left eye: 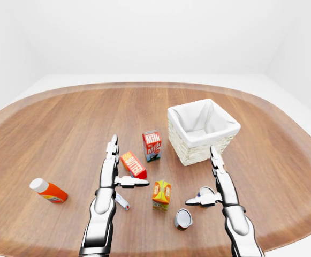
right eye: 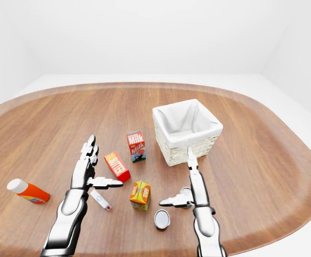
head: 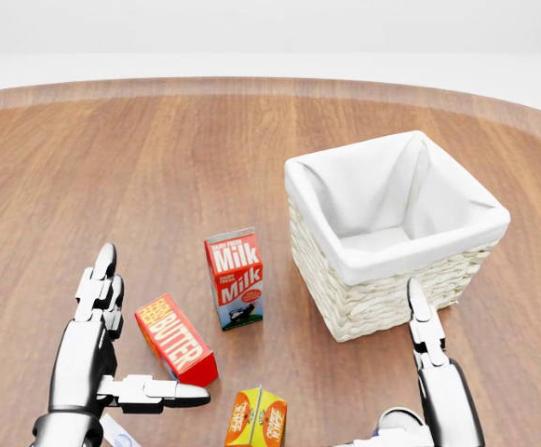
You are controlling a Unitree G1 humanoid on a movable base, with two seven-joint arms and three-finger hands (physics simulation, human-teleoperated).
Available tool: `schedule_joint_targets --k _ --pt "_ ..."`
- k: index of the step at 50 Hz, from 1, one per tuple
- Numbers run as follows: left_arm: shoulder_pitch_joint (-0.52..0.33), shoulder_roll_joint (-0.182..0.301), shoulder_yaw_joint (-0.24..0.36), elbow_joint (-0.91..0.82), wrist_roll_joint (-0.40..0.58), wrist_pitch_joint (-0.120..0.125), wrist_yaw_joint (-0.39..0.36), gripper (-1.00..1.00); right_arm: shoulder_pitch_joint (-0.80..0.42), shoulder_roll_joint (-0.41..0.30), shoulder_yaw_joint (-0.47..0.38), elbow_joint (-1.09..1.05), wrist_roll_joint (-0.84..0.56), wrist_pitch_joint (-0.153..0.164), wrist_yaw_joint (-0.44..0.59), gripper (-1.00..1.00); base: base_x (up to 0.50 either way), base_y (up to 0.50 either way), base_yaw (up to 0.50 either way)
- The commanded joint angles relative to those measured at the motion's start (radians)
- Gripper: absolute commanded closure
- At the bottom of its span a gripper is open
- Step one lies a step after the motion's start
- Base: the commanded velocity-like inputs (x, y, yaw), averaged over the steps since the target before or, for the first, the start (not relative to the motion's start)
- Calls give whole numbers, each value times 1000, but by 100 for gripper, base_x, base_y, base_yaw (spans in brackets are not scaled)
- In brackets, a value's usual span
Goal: Pick up the alphabet soup and the tomato sauce, and put them in the basket.
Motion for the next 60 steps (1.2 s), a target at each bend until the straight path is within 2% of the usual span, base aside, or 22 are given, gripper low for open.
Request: schedule_joint_targets --k 1,4,6,7,9,10,14,19,24,26,29,35,36,37,38,44,46,48,52,54,57,60 --pt "-5 0 3 8 -16 -10 -10 -100 64 -3 -2 -52 -177 0 -40 -100 0 0 0" --pt "-5 0 2 7 -17 -10 -10 -100 70 -3 -5 -65 -234 0 -64 -100 0 0 0" --pt "-3 0 2 1 -17 -3 -10 -100 64 -11 -10 -19 -288 0 -113 -100 0 0 0" --pt "-3 0 2 5 -17 -8 -10 -100 57 -16 -13 26 -305 0 -141 -100 0 0 0" --pt "-3 0 3 9 -17 -12 -10 -100 67 -9 -14 -19 -310 0 -118 -100 0 0 0" --pt "-3 0 2 5 -17 -7 -10 -100 64 -17 -17 21 -339 0 -150 -100 0 0 0" --pt "-5 0 3 8 -18 -6 -9 -100 75 -16 -22 2 -392 0 -166 -100 0 0 0" --pt "-8 0 4 10 -19 -3 -9 -100 106 0 -31 -142 -419 0 -105 -100 0 0 0" --pt "-10 0 5 11 -21 -1 -8 -100 119 -2 -30 -179 -500 0 -100 -100 0 0 0" --pt "-11 0 5 12 -21 -1 -7 -100 125 -14 -26 -146 -554 0 -137 -100 0 0 0" --pt "-11 0 5 12 -22 1 -7 -100 137 -11 -21 -211 -611 0 -96 -100 0 0 0" --pt "-8 0 4 8 -21 3 -7 -100 134 -23 -29 -244 -704 0 -99 -100 0 0 0" --pt "-9 0 4 11 -22 1 -6 -100 130 -27 -32 -208 -718 0 -127 -100 0 0 0" --pt "-8 0 4 4 -21 7 -6 -100 133 -27 -34 -240 -732 0 -105 -100 0 0 0" --pt "-9 0 4 14 -21 0 -6 -100 132 -31 -34 -237 -747 0 -101 -100 0 0 0" --pt "-9 0 4 16 -20 -1 -5 -100 126 -47 -40 -165 -850 0 -161 -100 0 0 0" --pt "-10 0 4 19 -20 -3 -4 -100 126 -44 -44 -196 -862 0 -132 -100 0 0 0" --pt "-8 0 2 7 -18 7 -4 -100 132 -49 -44 -206 -901 0 -134 -100 0 0 0" --pt "-10 0 4 19 -19 -4 -4 -100 136 -52 -43 -187 -970 0 -166 -100 0 0 0" --pt "-9 0 3 13 -19 1 -5 -100 140 -54 -37 -182 -989 0 -168 -100 0 0 0" --pt "-10 0 4 23 -18 -7 -4 -100 151 -64 -15 -132 -1067 0 -235 -100 0 0 0" --pt "-11 0 4 24 -18 -7 -4 -100 156 -73 -5 -153 -1091 0 -223 -100 0 0 0"
